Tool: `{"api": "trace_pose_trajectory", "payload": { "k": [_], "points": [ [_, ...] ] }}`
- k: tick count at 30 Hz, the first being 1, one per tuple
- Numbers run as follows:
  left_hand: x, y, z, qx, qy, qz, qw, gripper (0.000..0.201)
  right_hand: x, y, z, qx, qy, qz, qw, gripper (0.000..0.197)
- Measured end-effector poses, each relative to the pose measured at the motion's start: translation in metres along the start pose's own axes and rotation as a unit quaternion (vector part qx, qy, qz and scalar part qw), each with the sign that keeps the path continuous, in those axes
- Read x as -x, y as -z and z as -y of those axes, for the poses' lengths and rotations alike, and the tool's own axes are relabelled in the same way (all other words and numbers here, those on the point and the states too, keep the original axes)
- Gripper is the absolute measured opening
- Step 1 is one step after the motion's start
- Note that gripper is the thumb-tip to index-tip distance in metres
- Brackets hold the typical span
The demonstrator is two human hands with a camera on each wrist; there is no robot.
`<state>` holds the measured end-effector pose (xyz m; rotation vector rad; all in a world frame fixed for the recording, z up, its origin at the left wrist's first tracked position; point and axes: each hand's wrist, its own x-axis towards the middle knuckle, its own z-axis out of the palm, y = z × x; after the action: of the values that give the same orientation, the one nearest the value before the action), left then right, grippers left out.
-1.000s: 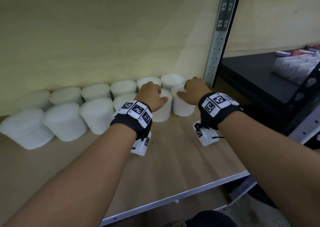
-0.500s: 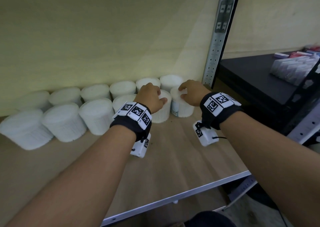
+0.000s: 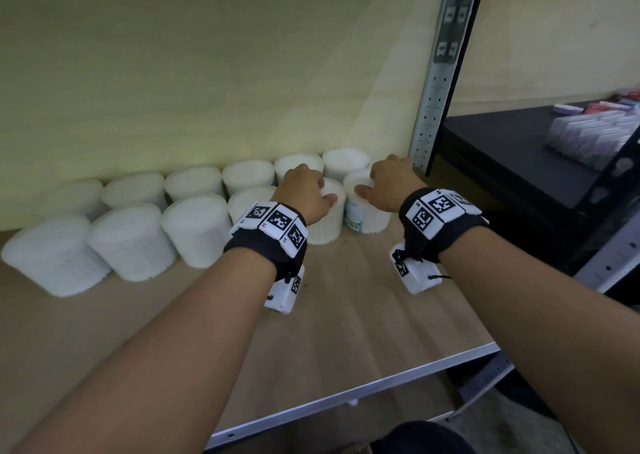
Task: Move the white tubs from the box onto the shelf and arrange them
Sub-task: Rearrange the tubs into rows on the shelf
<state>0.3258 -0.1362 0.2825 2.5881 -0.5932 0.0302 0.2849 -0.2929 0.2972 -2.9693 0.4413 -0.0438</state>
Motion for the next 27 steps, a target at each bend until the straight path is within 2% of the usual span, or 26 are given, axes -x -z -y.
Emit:
{"api": "trace_pose_trajectory", "payload": {
  "k": [3,7,12,15,20,27],
  "points": [
    [0.000,0.000,0.000,0.002,0.001,0.001,1.000,0.044,0.003,0.006,0.001,-0.010,0.002,0.003,1.000,0.054],
    [0.000,0.000,0.000,0.001,0.001,-0.001,1.000,0.044,0.007,0.012,0.000,-0.025,0.023,0.014,0.999,0.044],
    [0.001,0.000,0.000,0.001,-0.003,-0.001,1.000,0.045,0.004,0.010,-0.005,-0.111,0.034,0.005,0.993,0.034],
    [0.001,0.000,0.001,0.002,-0.004,-0.001,1.000,0.045,0.001,0.008,-0.004,-0.086,0.011,-0.030,0.996,0.041],
    [0.000,0.000,0.002,0.000,-0.007,0.000,1.000,0.044,-0.001,0.004,-0.001,-0.018,-0.012,0.011,1.000,0.060],
    [0.000,-0.001,0.002,-0.004,-0.008,0.000,1.000,0.046,0.005,0.012,0.000,-0.024,0.017,0.020,0.999,0.049]
  ]
}}
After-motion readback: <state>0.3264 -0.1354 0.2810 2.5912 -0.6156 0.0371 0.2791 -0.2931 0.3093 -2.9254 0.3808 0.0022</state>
